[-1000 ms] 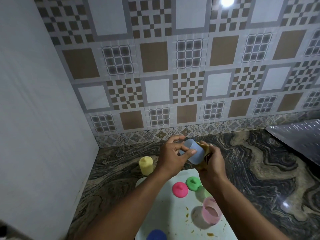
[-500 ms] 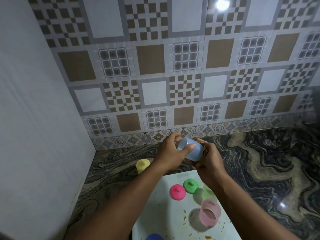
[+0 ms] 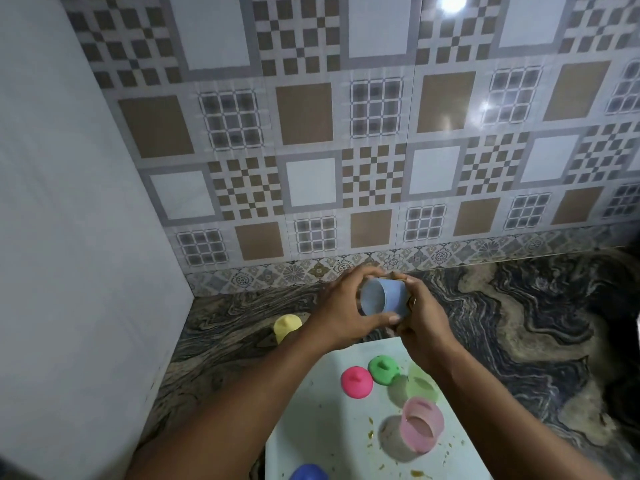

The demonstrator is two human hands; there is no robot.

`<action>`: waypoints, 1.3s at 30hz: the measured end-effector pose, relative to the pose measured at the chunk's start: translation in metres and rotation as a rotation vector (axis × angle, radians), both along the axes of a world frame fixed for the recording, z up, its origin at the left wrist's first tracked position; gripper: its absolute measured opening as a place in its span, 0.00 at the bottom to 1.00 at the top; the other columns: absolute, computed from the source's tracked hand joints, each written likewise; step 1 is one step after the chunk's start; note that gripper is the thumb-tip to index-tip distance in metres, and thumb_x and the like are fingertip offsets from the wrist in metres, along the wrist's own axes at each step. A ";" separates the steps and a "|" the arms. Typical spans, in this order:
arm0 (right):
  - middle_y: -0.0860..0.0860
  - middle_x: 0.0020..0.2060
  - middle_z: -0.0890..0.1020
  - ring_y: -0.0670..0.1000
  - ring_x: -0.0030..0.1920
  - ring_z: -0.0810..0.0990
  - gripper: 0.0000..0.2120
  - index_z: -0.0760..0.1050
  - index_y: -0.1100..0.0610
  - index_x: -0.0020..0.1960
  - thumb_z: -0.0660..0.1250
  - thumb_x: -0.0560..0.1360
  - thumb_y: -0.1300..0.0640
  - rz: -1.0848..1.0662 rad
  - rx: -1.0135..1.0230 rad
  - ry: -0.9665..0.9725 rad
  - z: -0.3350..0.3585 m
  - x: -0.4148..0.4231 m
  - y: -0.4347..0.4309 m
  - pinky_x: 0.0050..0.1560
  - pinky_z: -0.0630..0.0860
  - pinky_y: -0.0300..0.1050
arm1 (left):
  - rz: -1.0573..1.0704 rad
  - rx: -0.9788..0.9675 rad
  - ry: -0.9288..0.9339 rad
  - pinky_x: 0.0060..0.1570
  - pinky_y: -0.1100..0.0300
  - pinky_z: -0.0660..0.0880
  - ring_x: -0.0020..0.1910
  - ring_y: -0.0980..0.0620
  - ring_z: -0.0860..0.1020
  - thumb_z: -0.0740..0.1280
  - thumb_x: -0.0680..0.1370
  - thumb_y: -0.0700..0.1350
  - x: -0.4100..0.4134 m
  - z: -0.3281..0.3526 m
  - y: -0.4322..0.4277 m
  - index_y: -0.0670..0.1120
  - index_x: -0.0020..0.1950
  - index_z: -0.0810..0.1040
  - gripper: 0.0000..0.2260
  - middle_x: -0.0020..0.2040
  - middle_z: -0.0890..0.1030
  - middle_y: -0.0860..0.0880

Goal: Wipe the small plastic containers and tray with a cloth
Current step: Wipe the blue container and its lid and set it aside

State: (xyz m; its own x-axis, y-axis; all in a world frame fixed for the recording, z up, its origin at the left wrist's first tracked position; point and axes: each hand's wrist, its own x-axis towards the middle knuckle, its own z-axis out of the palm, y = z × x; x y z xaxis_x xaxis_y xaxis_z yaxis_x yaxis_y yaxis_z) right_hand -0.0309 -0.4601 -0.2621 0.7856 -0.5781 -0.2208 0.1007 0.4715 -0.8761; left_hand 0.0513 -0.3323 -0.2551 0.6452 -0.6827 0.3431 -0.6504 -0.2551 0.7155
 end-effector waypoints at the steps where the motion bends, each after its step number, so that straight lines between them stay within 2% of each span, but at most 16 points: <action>1: 0.59 0.50 0.82 0.56 0.42 0.80 0.14 0.78 0.55 0.59 0.57 0.81 0.53 -0.005 -0.059 -0.005 0.000 -0.001 0.000 0.32 0.75 0.45 | 0.019 -0.025 0.116 0.52 0.58 0.80 0.55 0.56 0.79 0.80 0.67 0.58 -0.001 -0.002 -0.001 0.56 0.67 0.72 0.32 0.61 0.78 0.54; 3: 0.62 0.53 0.80 0.56 0.44 0.80 0.14 0.77 0.54 0.59 0.55 0.81 0.55 0.000 -0.179 -0.021 -0.002 -0.002 -0.002 0.33 0.77 0.47 | 0.023 -0.062 0.192 0.51 0.55 0.82 0.52 0.53 0.82 0.81 0.68 0.54 0.000 -0.008 -0.003 0.53 0.67 0.74 0.30 0.58 0.80 0.51; 8: 0.58 0.51 0.80 0.55 0.45 0.79 0.14 0.77 0.54 0.55 0.53 0.82 0.58 0.034 -0.350 -0.022 0.000 -0.005 -0.003 0.32 0.76 0.45 | -0.015 -0.014 -0.166 0.58 0.58 0.79 0.61 0.53 0.77 0.79 0.70 0.46 0.005 -0.016 0.003 0.54 0.70 0.74 0.30 0.67 0.76 0.52; 11: 0.56 0.47 0.81 0.52 0.43 0.78 0.13 0.78 0.56 0.53 0.54 0.82 0.57 0.005 -0.426 -0.028 -0.003 -0.002 -0.004 0.37 0.75 0.45 | 0.016 -0.052 0.043 0.53 0.59 0.82 0.56 0.56 0.81 0.81 0.69 0.50 0.004 -0.019 0.003 0.55 0.70 0.73 0.32 0.64 0.78 0.52; 13: 0.55 0.45 0.81 0.51 0.42 0.78 0.13 0.77 0.57 0.54 0.54 0.82 0.57 -0.005 -0.467 -0.023 -0.007 0.001 -0.003 0.39 0.75 0.46 | 0.037 -0.047 0.091 0.53 0.57 0.82 0.52 0.58 0.83 0.81 0.69 0.51 0.005 -0.020 0.001 0.53 0.70 0.74 0.32 0.62 0.80 0.50; 15: 0.55 0.48 0.81 0.53 0.45 0.78 0.13 0.77 0.56 0.55 0.54 0.82 0.57 0.012 -0.471 -0.016 -0.010 0.003 -0.003 0.40 0.77 0.48 | 0.029 -0.023 -0.011 0.57 0.56 0.80 0.55 0.56 0.81 0.79 0.70 0.47 0.009 -0.023 0.001 0.52 0.71 0.73 0.31 0.63 0.79 0.49; 17: 0.57 0.52 0.80 0.56 0.49 0.79 0.13 0.77 0.55 0.56 0.54 0.82 0.57 0.044 -0.450 -0.010 -0.011 0.002 -0.004 0.40 0.79 0.51 | -0.029 0.032 -0.228 0.61 0.56 0.77 0.62 0.52 0.77 0.77 0.70 0.45 0.009 -0.021 0.004 0.53 0.72 0.72 0.31 0.66 0.76 0.50; 18: 0.58 0.52 0.79 0.56 0.50 0.79 0.14 0.77 0.55 0.56 0.53 0.82 0.57 0.049 -0.453 -0.005 -0.011 0.002 -0.005 0.38 0.80 0.49 | -0.043 0.042 -0.258 0.62 0.55 0.77 0.63 0.52 0.77 0.77 0.70 0.46 0.011 -0.022 0.005 0.53 0.72 0.71 0.32 0.67 0.75 0.51; 20: 0.59 0.51 0.80 0.55 0.47 0.78 0.14 0.77 0.57 0.57 0.52 0.83 0.58 0.046 -0.471 -0.002 -0.010 0.001 -0.005 0.34 0.77 0.44 | -0.006 0.025 -0.161 0.58 0.52 0.80 0.59 0.53 0.79 0.78 0.68 0.55 0.011 -0.026 0.005 0.56 0.72 0.71 0.34 0.65 0.77 0.52; 22: 0.57 0.50 0.80 0.52 0.45 0.78 0.14 0.76 0.57 0.57 0.53 0.83 0.59 0.039 -0.491 0.004 -0.010 0.002 -0.004 0.36 0.76 0.43 | 0.035 -0.021 -0.060 0.55 0.50 0.82 0.55 0.54 0.82 0.78 0.66 0.60 0.009 -0.028 0.005 0.56 0.71 0.72 0.35 0.62 0.79 0.51; 25: 0.56 0.50 0.79 0.51 0.45 0.78 0.14 0.76 0.57 0.57 0.52 0.82 0.60 0.036 -0.456 0.002 -0.011 0.004 -0.003 0.38 0.78 0.47 | 0.015 -0.012 -0.152 0.57 0.51 0.80 0.59 0.53 0.79 0.78 0.69 0.52 0.010 -0.030 0.003 0.54 0.70 0.73 0.31 0.63 0.78 0.51; 27: 0.55 0.50 0.79 0.52 0.46 0.78 0.15 0.76 0.57 0.58 0.52 0.82 0.61 0.023 -0.453 0.010 -0.011 0.004 -0.003 0.34 0.78 0.43 | -0.039 0.016 -0.275 0.60 0.51 0.77 0.63 0.51 0.76 0.77 0.71 0.50 0.012 -0.027 0.005 0.53 0.72 0.71 0.31 0.67 0.75 0.51; 30: 0.56 0.49 0.80 0.53 0.45 0.78 0.14 0.76 0.57 0.56 0.52 0.83 0.59 0.024 -0.499 -0.003 -0.010 0.005 -0.003 0.33 0.75 0.42 | 0.026 0.037 -0.118 0.56 0.52 0.80 0.59 0.53 0.79 0.77 0.68 0.60 0.010 -0.027 0.007 0.57 0.73 0.67 0.36 0.66 0.76 0.52; 32: 0.58 0.49 0.80 0.53 0.45 0.78 0.13 0.76 0.57 0.56 0.53 0.83 0.59 0.035 -0.508 -0.015 -0.010 0.006 -0.002 0.36 0.75 0.43 | 0.024 0.025 -0.059 0.54 0.49 0.81 0.55 0.54 0.82 0.78 0.69 0.58 0.009 -0.030 0.007 0.58 0.71 0.69 0.33 0.62 0.80 0.52; 36: 0.57 0.50 0.81 0.52 0.46 0.78 0.14 0.77 0.57 0.54 0.52 0.83 0.61 0.044 -0.542 -0.028 -0.011 0.005 -0.003 0.39 0.75 0.43 | -0.106 0.063 -0.316 0.63 0.51 0.75 0.67 0.49 0.74 0.75 0.73 0.47 0.016 -0.033 0.012 0.52 0.75 0.67 0.32 0.71 0.72 0.50; 39: 0.56 0.48 0.81 0.53 0.46 0.79 0.13 0.77 0.53 0.53 0.54 0.83 0.55 0.042 -0.586 -0.036 -0.013 0.005 -0.002 0.39 0.76 0.45 | -0.022 0.040 -0.215 0.60 0.54 0.78 0.63 0.54 0.77 0.77 0.71 0.56 0.014 -0.035 0.013 0.56 0.77 0.64 0.38 0.70 0.72 0.53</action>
